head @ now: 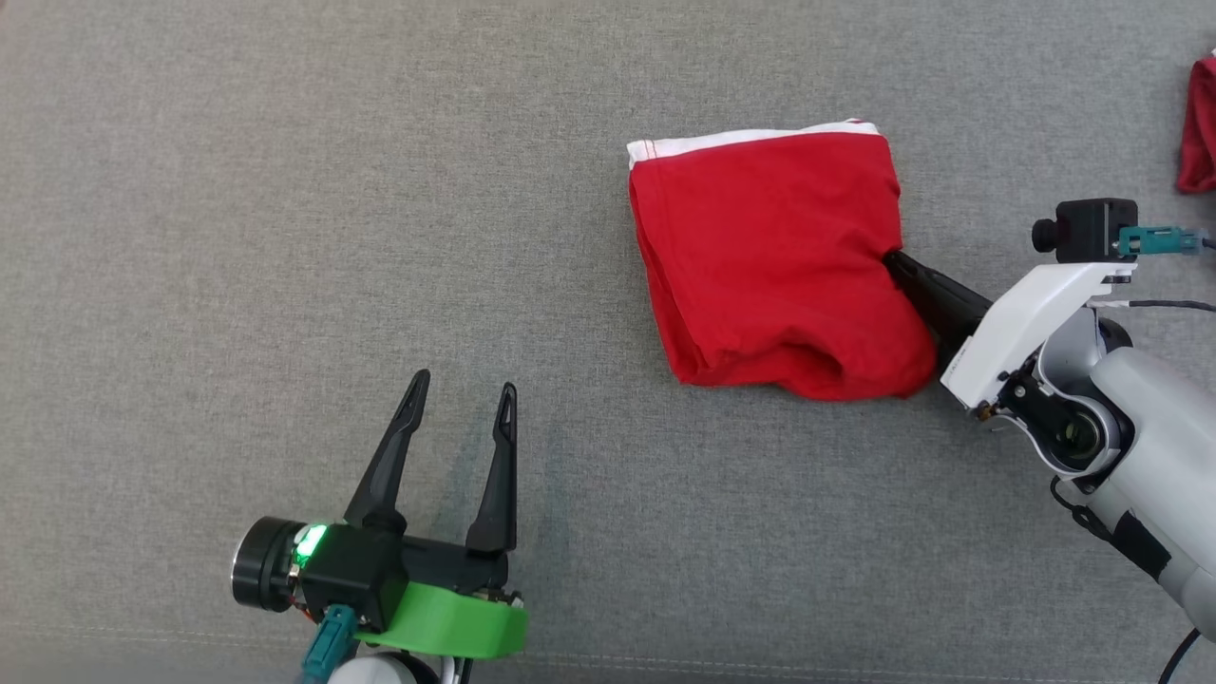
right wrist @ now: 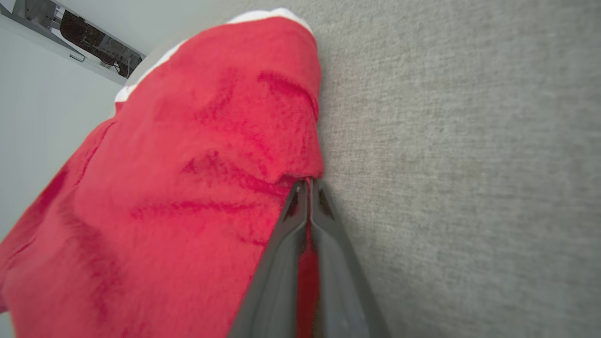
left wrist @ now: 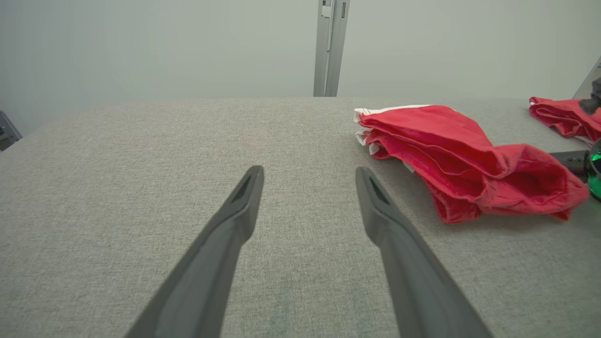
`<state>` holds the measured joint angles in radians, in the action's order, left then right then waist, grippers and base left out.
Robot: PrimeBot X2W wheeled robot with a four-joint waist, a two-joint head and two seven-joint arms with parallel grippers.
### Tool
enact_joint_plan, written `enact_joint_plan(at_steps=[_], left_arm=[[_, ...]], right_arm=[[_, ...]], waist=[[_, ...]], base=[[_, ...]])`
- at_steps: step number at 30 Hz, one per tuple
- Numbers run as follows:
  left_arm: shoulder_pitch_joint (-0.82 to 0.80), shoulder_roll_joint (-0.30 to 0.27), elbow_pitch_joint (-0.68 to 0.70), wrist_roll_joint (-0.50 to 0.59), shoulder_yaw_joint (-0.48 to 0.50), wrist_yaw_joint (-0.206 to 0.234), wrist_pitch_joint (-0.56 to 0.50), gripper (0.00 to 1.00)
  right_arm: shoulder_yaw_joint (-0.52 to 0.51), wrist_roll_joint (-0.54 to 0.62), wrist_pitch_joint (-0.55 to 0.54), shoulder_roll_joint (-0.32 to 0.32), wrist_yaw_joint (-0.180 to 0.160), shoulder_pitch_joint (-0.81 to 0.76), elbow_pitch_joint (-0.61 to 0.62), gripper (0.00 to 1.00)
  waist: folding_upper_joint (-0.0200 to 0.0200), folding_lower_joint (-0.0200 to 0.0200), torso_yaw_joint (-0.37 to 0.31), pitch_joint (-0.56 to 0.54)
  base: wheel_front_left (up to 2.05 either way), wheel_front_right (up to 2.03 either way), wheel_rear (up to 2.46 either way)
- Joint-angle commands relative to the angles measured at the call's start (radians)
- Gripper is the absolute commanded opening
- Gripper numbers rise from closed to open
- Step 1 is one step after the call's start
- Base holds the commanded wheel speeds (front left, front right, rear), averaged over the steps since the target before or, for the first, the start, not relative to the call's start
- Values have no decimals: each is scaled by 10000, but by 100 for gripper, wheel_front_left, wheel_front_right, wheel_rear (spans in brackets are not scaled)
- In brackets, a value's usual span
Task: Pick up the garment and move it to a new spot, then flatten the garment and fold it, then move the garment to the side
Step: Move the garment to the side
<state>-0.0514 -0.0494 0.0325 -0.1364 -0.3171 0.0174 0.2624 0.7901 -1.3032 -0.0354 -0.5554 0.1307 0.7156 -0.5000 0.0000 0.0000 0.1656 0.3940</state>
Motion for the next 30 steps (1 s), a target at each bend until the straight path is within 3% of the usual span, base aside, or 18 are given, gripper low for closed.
enact_joint_plan(at_steps=[1, 9, 17, 24, 30], left_arm=[[-198, -24, 9, -52, 24, 29, 29, 100], [-333, -24, 81, 191, 177, -64, 29, 100], [-436, -25, 221, 483, 403, -229, 29, 100], [-626, -26, 307, 694, 566, -465, 29, 100], [-881, -106, 360, 1008, 767, -746, 29, 100]], right_arm=[[196, -154, 47, 23, -3, -46, -73, 0], [841, 583, 1150, -905, -9, 695, 325, 0], [1335, 1270, 1706, -2318, -9, 1561, 449, 0], [1078, 1473, 1889, -3571, -9, 2210, 417, 0], [580, 2137, 2219, -4053, -9, 2986, 9, 0]], waist=[[0, 0, 10, 75], [0, 0, -427, 180], [0, 0, -1201, 398], [0, 0, -1859, 819], [0, 0, -2286, 1389]], base=[[0, 0, 0], [0, 0, 0], [0, 0, 0], [0, 0, 0], [0, 0, 0]])
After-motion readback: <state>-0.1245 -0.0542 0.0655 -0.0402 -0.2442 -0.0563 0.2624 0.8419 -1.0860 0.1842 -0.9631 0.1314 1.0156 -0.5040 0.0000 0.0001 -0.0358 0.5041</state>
